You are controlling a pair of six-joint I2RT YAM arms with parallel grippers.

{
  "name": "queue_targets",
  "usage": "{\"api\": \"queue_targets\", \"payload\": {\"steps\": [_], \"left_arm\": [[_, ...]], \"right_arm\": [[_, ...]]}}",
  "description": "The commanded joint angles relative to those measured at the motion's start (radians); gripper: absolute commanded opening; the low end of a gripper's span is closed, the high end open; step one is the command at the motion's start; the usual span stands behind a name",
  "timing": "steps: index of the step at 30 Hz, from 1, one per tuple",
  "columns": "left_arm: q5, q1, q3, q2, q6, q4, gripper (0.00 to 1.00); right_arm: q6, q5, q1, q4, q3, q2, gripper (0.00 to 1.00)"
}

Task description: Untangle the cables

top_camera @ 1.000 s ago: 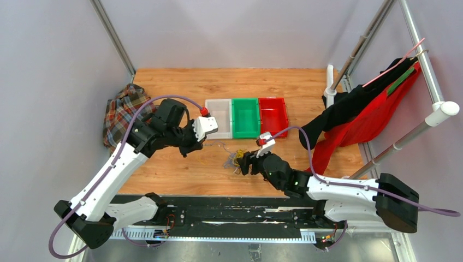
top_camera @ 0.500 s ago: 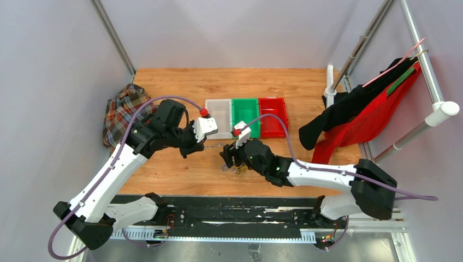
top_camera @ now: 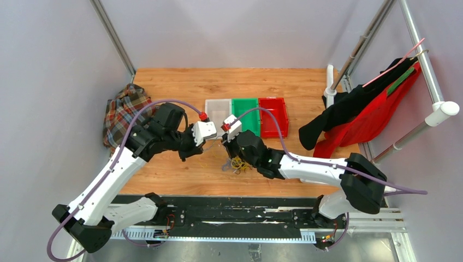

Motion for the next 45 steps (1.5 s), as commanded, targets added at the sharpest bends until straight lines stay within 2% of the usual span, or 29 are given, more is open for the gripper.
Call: {"api": "queue_targets", "payload": {"steps": [1,2,3,5,7,9,16,20,25,30,32,41,45], "left_arm": [[-0.034,-0.005,-0.065,-0.025,-0.019,0.027,0.11],[-0.043,-0.004,-0.082,-0.029,-0.028,0.037,0.25],[-0.048,-0.004,-0.095,-0.034,-0.036,0.045,0.44],[-0.051,-0.004,-0.112,-0.043,-0.066,0.072,0.68],[-0.042,-0.004,-0.107,-0.049,-0.099,0.094,0.86],[-0.019,-0.004,-0.082,-0.046,-0.119,0.108,0.92],[0.128,-0.004,0.025,0.029,-0.181,0.134,0.93],[0.227,-0.004,0.023,0.053,-0.229,0.167,0.91],[0.220,-0.004,-0.064,0.039,-0.292,0.257,0.87],[0.196,-0.004,-0.086,0.026,-0.359,0.291,0.73],[0.177,-0.003,-0.102,0.019,-0.391,0.308,0.70],[0.235,-0.003,-0.228,-0.023,-0.568,0.432,0.75],[0.223,0.026,-0.271,-0.019,-0.697,0.529,0.70]], "right_arm": [[-0.045,-0.041,-0.017,-0.026,0.037,-0.081,0.01],[-0.048,-0.049,-0.019,-0.032,0.035,-0.098,0.01],[-0.052,-0.059,-0.019,-0.043,0.037,-0.121,0.01],[-0.053,-0.082,-0.019,-0.071,0.044,-0.147,0.01],[-0.048,-0.107,-0.019,-0.104,0.051,-0.165,0.01],[-0.037,-0.138,-0.019,-0.118,0.057,-0.181,0.01],[0.013,-0.228,-0.019,-0.142,0.105,-0.188,0.01],[0.053,-0.251,-0.019,-0.135,0.130,-0.193,0.01],[0.094,-0.273,-0.018,-0.110,0.134,-0.222,0.01],[0.119,-0.271,-0.019,-0.096,0.128,-0.241,0.01],[0.137,-0.271,-0.019,-0.080,0.122,-0.246,0.01],[0.215,-0.270,-0.019,-0.024,0.110,-0.258,0.01],[0.242,-0.274,-0.018,0.005,0.097,-0.270,0.01]]}}
